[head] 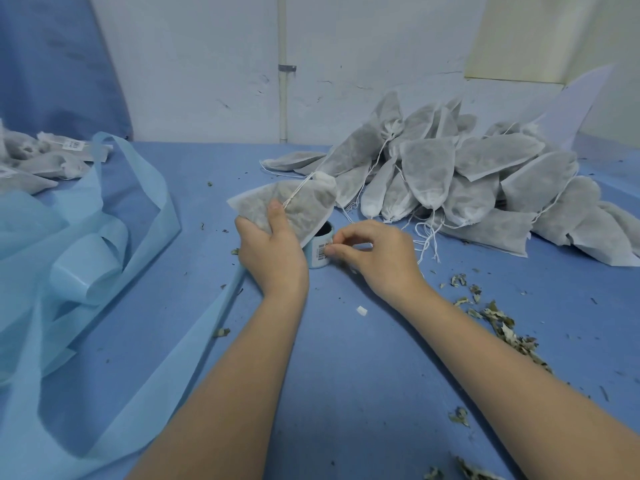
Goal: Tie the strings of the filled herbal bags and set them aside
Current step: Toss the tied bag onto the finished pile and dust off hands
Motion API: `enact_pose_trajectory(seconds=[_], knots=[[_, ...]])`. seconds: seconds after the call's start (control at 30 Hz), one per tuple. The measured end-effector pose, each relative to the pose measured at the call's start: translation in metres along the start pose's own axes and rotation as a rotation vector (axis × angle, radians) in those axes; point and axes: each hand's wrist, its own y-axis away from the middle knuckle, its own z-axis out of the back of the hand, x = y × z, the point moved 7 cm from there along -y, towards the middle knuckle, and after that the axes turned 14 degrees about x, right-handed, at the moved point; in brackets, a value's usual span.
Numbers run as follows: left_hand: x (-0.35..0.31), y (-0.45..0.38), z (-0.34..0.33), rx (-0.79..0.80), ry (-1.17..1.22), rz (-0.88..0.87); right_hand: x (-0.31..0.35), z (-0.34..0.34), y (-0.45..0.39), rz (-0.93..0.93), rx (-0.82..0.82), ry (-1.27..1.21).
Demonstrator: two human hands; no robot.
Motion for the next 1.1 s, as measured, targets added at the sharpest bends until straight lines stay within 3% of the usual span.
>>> enact_pose_trajectory(seconds=[0.23,0.6,0.7,0.83,0.93,1.03,1.1], knots=[[-0.001,0.002,0.001,-0.001,-0.006,-0.004,0.013,-0.009,0.012,0.044,-0.04,0.108],[-0.002,0.002,-0.001,0.031,0.013,-0.016,-0.003,-0.007,0.019,-0.191,-0.071,-0.234],[-0.004,0.003,0.0,0.031,-0.008,-0.032,-0.003,-0.005,0.02,-0.186,-0.101,-0.193],[-0.006,0.005,0.001,0.017,-0.019,-0.035,0.013,-0.006,0.022,-0.026,-0.108,0.029],[-0.006,0.004,0.002,0.02,-0.019,-0.048,0.036,-0.011,0.028,0.228,-0.078,0.329],[-0.007,0.004,0.002,0.04,-0.044,-0.077,0.053,-0.021,0.036,0.497,0.056,0.543],[-0.011,0.004,0.001,0.064,-0.061,-0.111,0.053,-0.022,0.035,0.466,0.194,0.467]])
